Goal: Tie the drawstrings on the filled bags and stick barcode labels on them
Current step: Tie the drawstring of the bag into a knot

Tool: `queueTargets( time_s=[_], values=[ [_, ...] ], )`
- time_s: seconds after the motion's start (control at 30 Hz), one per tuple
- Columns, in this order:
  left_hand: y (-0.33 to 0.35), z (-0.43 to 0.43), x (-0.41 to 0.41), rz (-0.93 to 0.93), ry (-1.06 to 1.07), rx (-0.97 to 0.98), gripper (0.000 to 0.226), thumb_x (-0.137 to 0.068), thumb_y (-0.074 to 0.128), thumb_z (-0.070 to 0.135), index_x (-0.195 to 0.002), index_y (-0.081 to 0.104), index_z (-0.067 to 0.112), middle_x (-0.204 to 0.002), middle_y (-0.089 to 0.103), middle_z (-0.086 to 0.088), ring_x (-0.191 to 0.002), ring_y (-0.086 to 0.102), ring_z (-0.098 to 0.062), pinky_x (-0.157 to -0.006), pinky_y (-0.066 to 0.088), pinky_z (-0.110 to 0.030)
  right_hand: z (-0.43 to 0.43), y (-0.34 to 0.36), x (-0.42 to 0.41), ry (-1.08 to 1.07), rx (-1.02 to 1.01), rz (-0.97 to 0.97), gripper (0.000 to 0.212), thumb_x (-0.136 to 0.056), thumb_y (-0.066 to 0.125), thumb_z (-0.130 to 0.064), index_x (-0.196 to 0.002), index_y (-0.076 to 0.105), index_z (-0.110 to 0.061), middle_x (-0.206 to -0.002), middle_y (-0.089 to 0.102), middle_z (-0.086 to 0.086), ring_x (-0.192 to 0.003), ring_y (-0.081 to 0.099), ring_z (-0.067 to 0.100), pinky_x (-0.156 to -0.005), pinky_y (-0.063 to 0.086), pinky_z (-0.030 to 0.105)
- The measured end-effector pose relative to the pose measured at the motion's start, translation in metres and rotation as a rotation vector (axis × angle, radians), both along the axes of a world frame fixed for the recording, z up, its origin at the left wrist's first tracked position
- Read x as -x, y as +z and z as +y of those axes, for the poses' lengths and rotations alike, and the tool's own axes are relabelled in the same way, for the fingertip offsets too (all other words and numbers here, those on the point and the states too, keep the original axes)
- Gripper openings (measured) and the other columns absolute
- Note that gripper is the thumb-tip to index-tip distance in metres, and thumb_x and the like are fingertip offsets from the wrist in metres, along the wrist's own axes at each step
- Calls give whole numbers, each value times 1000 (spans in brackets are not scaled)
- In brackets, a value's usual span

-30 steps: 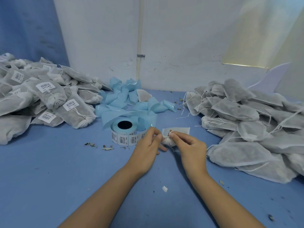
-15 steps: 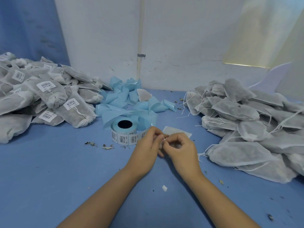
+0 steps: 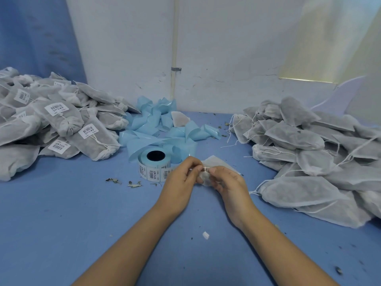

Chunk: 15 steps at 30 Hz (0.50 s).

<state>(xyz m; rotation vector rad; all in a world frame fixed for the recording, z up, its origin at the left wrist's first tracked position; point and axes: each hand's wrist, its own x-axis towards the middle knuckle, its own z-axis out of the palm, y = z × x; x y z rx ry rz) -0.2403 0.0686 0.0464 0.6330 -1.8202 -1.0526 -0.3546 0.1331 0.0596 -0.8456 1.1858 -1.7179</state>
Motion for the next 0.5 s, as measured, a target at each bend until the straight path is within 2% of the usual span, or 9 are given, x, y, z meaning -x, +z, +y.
queueTargets(
  time_s=[0.07,0.23,0.37,0.5],
  values=[
    [1,1,0,-18,11,6,12,-97,50,9,-88,57,14,-73,61,3,-71,61,-17,-71,47,-23,0,1,1,-1,22,-24,11,-86,56,-1,-79,64,-2,-67,67,0,-64,62,6,-61,49,14],
    [2,3,0,-58,23,35,13,-97,50,10,-86,57,13,-69,58,9,-64,59,-9,-65,43,-12,0,2,2,17,-8,-34,11,-90,55,-9,-84,64,-6,-74,65,3,-69,60,8,-59,43,15],
    [4,4,-1,-66,36,59,12,-97,50,8,-88,58,8,-68,56,7,-62,54,-4,-64,41,-12,-1,3,1,33,6,-39,19,-92,53,-9,-76,63,-8,-70,64,1,-59,54,8,-60,39,19],
    [5,5,0,-93,72,96,12,-96,51,8,-87,59,9,-73,57,3,-69,53,-8,-66,40,-14,1,5,1,31,8,-69,20,-91,54,-8,-72,62,-8,-66,62,-2,-50,43,7,-52,38,14]
  ],
)
